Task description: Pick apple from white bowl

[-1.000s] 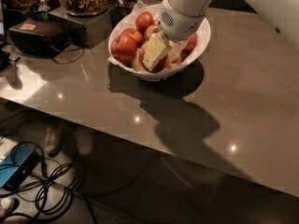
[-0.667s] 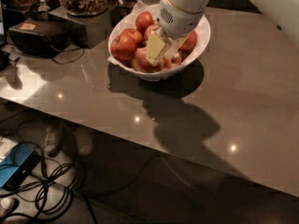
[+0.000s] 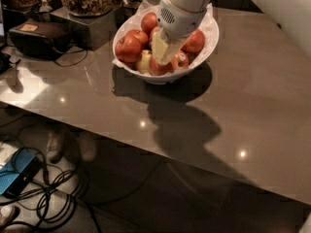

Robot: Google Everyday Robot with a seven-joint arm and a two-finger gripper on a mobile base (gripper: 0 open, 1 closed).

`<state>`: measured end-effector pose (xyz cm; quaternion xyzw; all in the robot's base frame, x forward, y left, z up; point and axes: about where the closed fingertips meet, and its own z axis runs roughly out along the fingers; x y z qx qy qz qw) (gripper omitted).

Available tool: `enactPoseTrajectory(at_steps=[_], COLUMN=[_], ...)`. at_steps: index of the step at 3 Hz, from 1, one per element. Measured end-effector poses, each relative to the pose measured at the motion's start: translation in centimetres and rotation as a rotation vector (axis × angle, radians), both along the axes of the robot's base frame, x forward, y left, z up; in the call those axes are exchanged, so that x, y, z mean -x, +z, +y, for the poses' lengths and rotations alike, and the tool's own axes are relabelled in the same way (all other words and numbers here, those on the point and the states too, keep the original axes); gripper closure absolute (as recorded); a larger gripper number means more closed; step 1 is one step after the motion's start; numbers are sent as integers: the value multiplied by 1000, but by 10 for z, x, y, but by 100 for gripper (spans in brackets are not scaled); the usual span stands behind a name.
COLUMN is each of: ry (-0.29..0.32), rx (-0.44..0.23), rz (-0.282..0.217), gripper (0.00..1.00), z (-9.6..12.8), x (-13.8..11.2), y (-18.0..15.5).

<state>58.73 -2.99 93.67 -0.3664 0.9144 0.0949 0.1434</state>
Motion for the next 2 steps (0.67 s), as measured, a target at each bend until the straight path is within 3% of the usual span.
enactPoseTrajectory(at_steps=[2], ry=[0], rx=[0], rz=[0], gripper=[38], z=[0], x=[0], y=[0])
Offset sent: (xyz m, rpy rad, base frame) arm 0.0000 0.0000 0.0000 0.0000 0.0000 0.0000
